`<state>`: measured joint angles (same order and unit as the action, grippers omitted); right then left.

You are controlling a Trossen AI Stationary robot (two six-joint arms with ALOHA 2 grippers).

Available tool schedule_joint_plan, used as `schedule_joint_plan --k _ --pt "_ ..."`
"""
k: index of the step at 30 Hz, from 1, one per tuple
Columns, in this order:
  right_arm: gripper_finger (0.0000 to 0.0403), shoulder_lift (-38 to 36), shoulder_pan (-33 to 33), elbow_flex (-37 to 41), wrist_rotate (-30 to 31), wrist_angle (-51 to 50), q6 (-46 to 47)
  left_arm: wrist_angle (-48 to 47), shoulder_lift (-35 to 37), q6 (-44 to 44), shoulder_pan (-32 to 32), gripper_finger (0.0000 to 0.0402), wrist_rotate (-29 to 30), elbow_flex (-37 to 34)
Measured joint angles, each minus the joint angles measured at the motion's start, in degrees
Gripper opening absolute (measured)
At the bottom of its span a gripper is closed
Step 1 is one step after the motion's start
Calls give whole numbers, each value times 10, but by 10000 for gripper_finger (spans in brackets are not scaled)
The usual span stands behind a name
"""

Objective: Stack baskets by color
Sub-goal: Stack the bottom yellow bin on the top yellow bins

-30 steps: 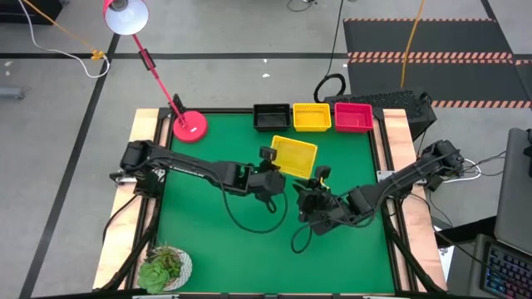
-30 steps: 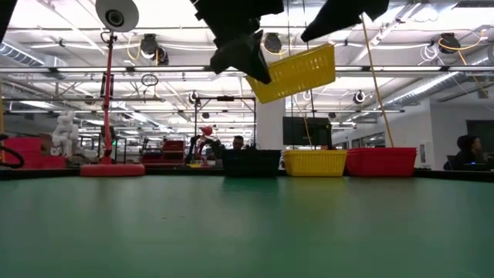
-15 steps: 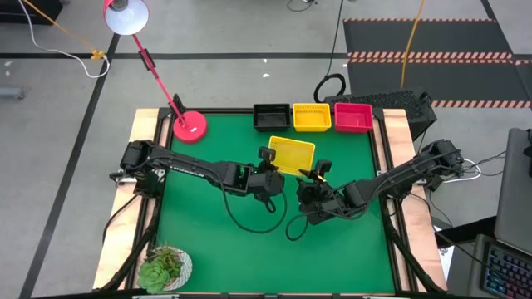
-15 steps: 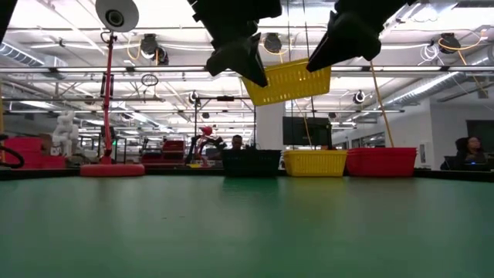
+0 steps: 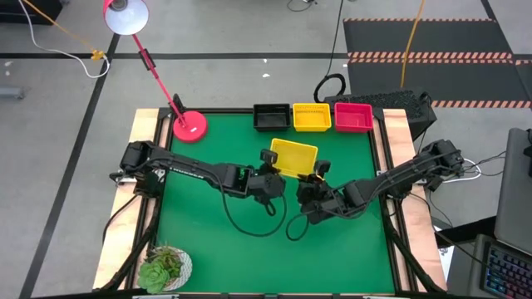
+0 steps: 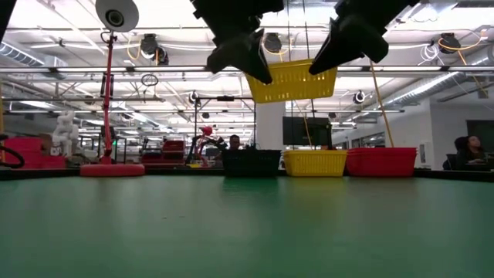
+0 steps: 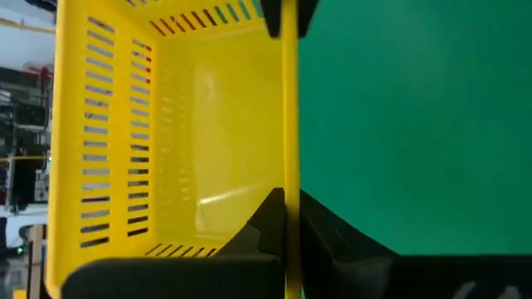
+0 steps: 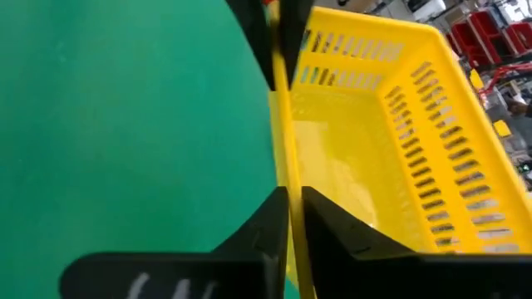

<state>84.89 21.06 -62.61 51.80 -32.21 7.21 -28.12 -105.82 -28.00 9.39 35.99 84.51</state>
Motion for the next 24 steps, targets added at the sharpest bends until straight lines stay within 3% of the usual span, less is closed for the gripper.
schedule_joint_plan --k 7,13,24 --pt "21 0 0 1 -10 -4 -4 33 0 -17 9 28 -3 -1" --pt "20 0 0 1 -10 -7 -4 42 0 -19 9 8 -14 -1" --pt "33 0 0 1 -9 0 -4 49 0 -26 9 8 -28 0"
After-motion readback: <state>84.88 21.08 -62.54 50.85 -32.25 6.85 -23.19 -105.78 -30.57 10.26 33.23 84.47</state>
